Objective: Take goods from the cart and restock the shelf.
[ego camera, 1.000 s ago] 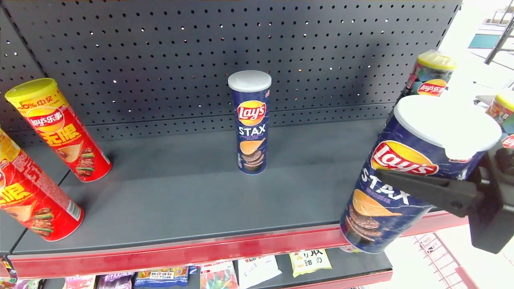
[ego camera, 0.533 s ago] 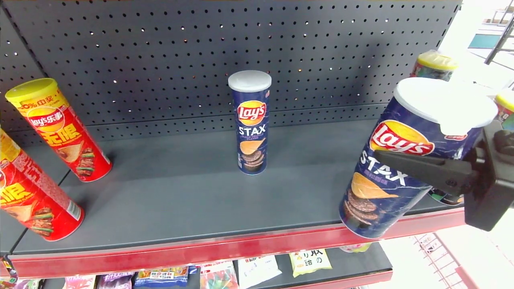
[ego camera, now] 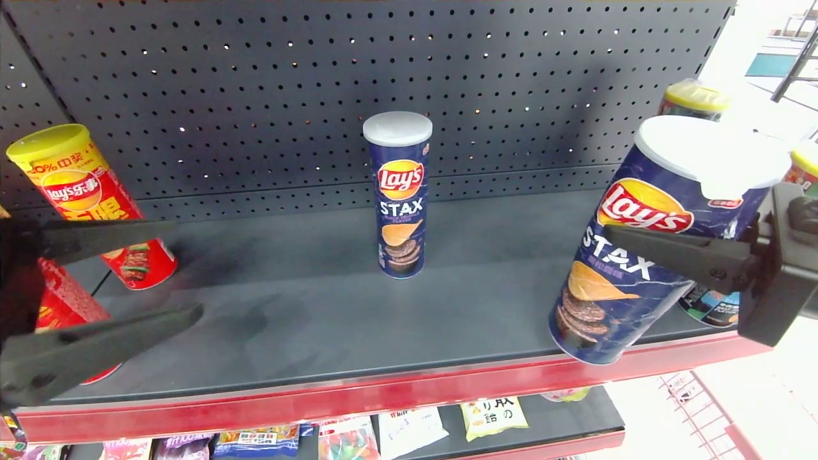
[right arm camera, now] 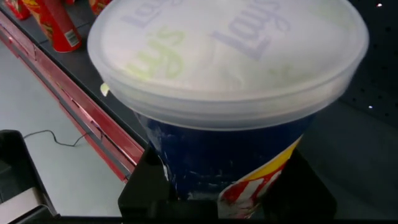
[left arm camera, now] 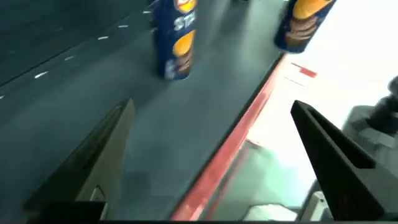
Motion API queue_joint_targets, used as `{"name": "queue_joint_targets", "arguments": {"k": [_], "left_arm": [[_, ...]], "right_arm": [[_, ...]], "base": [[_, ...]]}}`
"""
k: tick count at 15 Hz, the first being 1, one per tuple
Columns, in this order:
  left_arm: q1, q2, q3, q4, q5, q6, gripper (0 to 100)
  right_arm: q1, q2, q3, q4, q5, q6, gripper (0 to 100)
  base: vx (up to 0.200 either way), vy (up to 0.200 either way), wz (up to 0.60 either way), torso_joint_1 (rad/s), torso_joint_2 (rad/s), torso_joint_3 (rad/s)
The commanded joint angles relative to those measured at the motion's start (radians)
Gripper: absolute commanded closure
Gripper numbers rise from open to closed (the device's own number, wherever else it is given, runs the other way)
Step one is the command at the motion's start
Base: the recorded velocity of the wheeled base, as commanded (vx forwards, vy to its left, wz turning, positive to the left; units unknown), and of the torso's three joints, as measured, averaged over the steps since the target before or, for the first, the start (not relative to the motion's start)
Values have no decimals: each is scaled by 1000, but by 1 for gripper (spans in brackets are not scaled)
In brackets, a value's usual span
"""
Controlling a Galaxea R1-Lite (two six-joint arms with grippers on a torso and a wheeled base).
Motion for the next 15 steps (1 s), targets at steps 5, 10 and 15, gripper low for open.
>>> {"name": "queue_joint_targets", "arguments": {"k": [5,10,15], "left_arm": [[-99,534,-394,-58,-127,116,0],[-119,623,-488,-59,-125,115,0],[-153,683,-561,-59,-119,115,0]], "right_arm": [[-22,-6,-8,0,-15,-1,100],[-27,-6,-15,0,-17,-1,100],[-28,-7,-14,0,-23,-1,100]], "base": [[0,0,0,0,0,0],[0,0,0,0,0,0],[0,0,0,0,0,0]]}}
